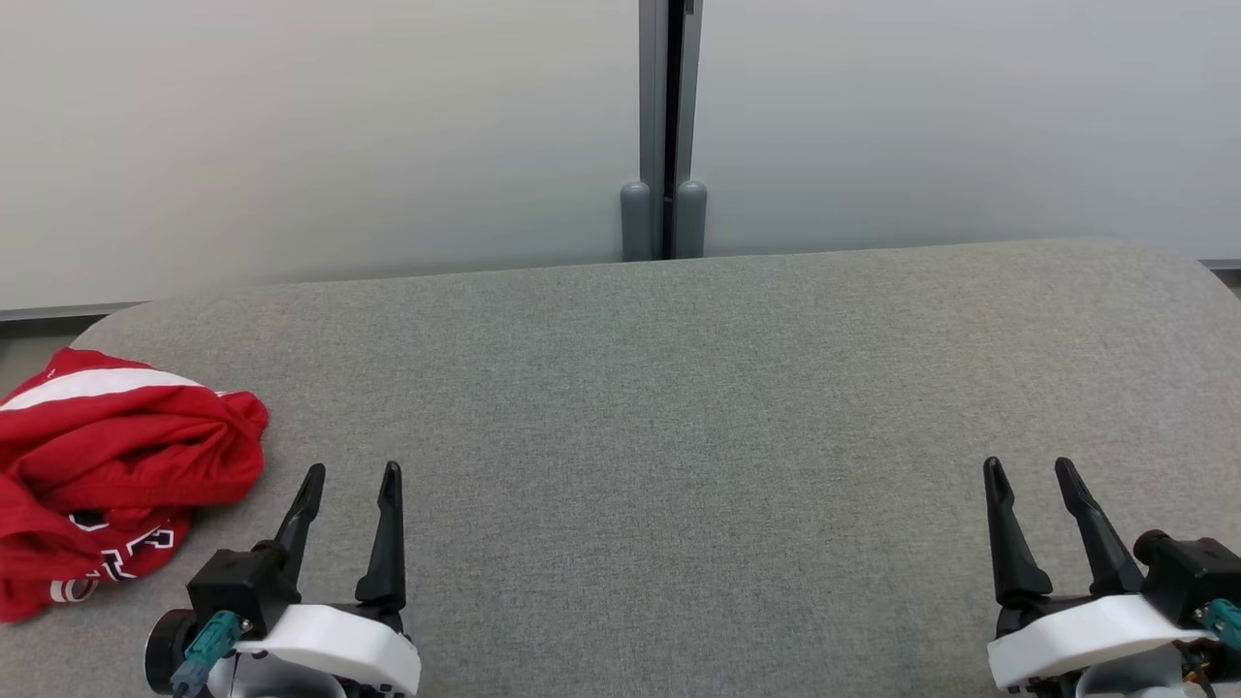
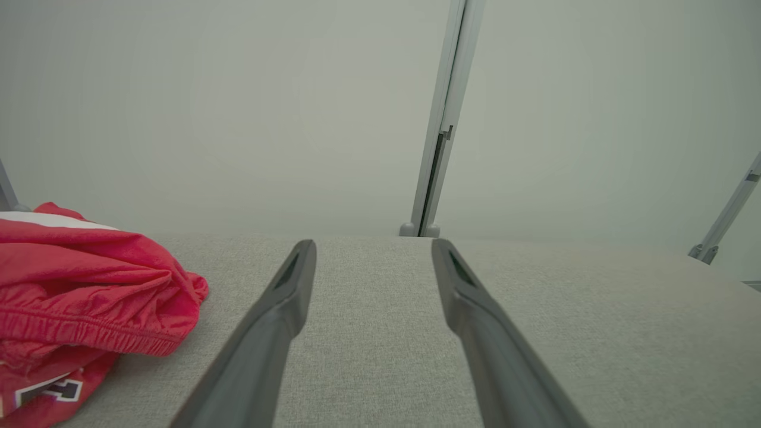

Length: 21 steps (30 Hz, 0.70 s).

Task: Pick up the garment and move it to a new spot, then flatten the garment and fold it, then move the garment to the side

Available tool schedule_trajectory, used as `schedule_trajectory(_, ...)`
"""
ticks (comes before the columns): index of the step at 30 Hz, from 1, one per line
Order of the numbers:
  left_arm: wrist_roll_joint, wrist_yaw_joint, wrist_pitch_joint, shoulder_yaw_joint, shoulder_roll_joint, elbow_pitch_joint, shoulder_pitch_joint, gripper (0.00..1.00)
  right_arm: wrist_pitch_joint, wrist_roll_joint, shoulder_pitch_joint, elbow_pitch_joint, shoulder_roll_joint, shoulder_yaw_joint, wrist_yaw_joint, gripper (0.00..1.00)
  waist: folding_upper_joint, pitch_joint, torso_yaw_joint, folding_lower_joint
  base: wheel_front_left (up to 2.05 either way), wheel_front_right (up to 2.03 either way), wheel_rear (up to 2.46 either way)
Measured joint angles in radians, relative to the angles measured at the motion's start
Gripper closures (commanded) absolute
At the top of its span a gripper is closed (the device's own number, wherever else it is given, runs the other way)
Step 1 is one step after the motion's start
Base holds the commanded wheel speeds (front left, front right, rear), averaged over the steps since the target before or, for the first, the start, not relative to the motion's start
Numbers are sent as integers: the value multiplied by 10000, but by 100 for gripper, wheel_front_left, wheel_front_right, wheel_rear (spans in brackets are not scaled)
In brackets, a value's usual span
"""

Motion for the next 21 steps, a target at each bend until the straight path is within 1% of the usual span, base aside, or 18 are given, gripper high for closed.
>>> schedule_trajectory(6,397,0,-130,-90,17,180,4,0,-71,-441,27,27,2,25,0,0,0,-21,-7,0,0,0,0)
schedule_trajectory(21,867,-48,-410,-2,-102,855,9,0,-199,-1250,146,211,102,98,0,0,0,-169,-35,0,0,0,0)
